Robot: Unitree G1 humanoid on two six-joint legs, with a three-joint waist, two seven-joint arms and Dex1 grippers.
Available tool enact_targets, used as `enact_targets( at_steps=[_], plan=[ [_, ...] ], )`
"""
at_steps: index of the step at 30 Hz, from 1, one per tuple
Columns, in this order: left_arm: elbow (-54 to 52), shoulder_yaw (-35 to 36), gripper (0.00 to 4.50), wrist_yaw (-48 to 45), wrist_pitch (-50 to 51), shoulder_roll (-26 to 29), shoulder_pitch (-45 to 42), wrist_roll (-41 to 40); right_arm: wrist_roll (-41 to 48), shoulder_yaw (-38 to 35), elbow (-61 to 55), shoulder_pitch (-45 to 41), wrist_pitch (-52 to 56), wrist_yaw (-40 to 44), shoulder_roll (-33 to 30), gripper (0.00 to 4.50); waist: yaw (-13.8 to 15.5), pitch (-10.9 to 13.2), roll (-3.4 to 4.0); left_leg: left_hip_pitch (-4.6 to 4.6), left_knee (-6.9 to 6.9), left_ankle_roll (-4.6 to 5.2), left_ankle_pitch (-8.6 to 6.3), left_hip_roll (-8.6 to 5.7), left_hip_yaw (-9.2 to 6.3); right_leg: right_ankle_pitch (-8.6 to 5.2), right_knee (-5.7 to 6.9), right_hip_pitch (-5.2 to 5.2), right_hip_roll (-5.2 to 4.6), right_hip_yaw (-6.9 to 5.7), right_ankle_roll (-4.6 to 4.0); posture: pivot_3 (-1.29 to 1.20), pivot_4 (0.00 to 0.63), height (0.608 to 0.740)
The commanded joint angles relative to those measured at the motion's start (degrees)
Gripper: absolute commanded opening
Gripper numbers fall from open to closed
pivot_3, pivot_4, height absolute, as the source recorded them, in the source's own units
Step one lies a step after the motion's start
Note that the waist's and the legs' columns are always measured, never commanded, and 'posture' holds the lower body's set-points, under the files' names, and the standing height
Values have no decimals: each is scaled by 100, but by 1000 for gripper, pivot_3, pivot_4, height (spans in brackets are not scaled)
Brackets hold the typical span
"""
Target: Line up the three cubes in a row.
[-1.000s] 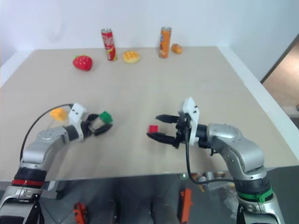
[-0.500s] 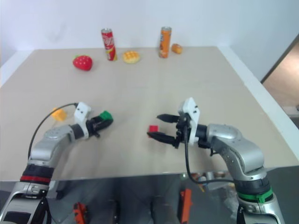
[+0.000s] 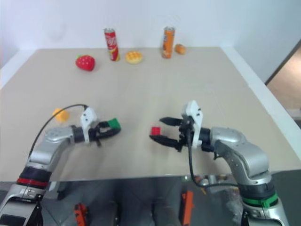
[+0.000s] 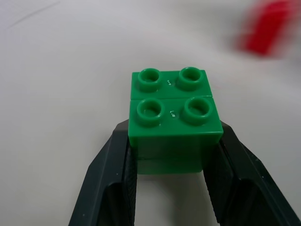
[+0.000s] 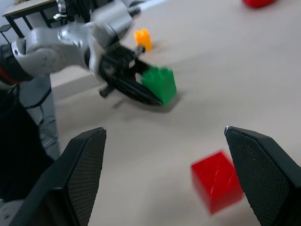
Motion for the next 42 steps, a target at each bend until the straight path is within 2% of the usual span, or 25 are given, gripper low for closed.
enact_targets(
  at_steps=[1, 7, 15, 21, 30, 42],
  plan=[
    [110, -42, 1338, -514, -221, 52, -318, -108, 325, -445, -497, 327, -20, 180, -252, 4158, 12, 0, 0, -2, 1, 0, 0, -1, -1, 0, 0, 0, 0, -1, 1, 0, 150, 740],
    [877, -233, 1338, -1243, -343, -181, -975, -118, -11, -658, -674, 1284, -438, 540, -853, 4158, 4, 1, -1, -1, 11, 0, 0, -2, 0, 1, -1, 3, 1, -1, 0, 0, 150, 740],
    [2004, -572, 1338, -1666, -1098, -370, -1414, 377, 31, -794, -443, 1109, -539, 321, -781, 4158, -56, 1, -3, 4, 16, 6, 4, 0, 3, 9, 2, 3, 6, 5, -1, 0, 150, 740],
    [2829, -404, 1338, -1477, -1631, -507, -1683, 585, 82, -794, -526, 1083, -530, 198, -745, 4158, -36, 2, -3, -6, 16, 7, 3, -4, 0, 6, -1, 3, 3, 5, 6, 0, 150, 740],
    [2810, -419, 1338, -1919, -1696, -622, -1591, 467, 116, -739, -444, 906, -510, 117, -748, 4158, -37, 2, -3, -7, 16, 9, 2, -3, -1, 7, -1, 1, 4, 4, 6, 0, 150, 740],
    [3112, -451, 1338, -1884, -1928, -728, -1649, 680, 160, -702, -495, 873, -484, -6, -644, 4158, -36, 2, -3, -7, 16, 10, 3, -3, -2, 8, 0, 2, 4, 3, 6, 0, 150, 740]
  ],
)
